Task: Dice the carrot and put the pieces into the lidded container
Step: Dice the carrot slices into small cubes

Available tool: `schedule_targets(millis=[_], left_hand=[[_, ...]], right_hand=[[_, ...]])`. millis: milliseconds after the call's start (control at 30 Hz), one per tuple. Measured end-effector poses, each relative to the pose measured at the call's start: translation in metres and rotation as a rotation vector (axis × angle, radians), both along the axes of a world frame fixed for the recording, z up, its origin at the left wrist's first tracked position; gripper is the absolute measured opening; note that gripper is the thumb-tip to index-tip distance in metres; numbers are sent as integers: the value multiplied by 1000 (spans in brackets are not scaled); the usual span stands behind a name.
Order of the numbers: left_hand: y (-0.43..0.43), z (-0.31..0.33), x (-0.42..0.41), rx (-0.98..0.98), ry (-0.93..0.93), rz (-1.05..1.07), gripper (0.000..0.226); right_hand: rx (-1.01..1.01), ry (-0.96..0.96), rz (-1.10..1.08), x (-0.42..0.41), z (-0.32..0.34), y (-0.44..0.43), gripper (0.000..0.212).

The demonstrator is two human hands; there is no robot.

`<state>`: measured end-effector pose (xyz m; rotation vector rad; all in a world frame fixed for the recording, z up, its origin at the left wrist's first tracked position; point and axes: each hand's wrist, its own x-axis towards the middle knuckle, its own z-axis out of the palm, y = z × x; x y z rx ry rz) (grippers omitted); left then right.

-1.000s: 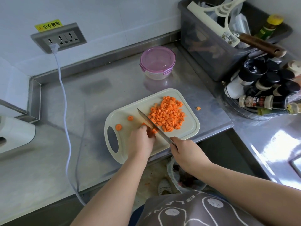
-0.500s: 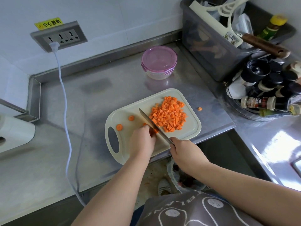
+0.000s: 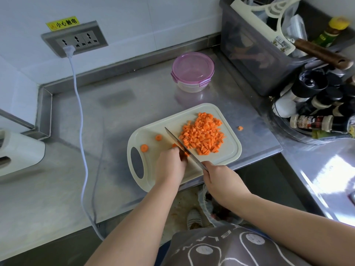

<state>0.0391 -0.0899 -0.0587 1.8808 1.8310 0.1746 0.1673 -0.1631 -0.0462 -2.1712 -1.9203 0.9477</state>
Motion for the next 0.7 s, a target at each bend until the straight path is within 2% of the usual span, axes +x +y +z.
schedule_targets(millis=[700], left_hand=[[1, -4, 0, 69, 41, -51, 16]], right_hand=[[-159, -102, 37, -7, 0, 24, 23]])
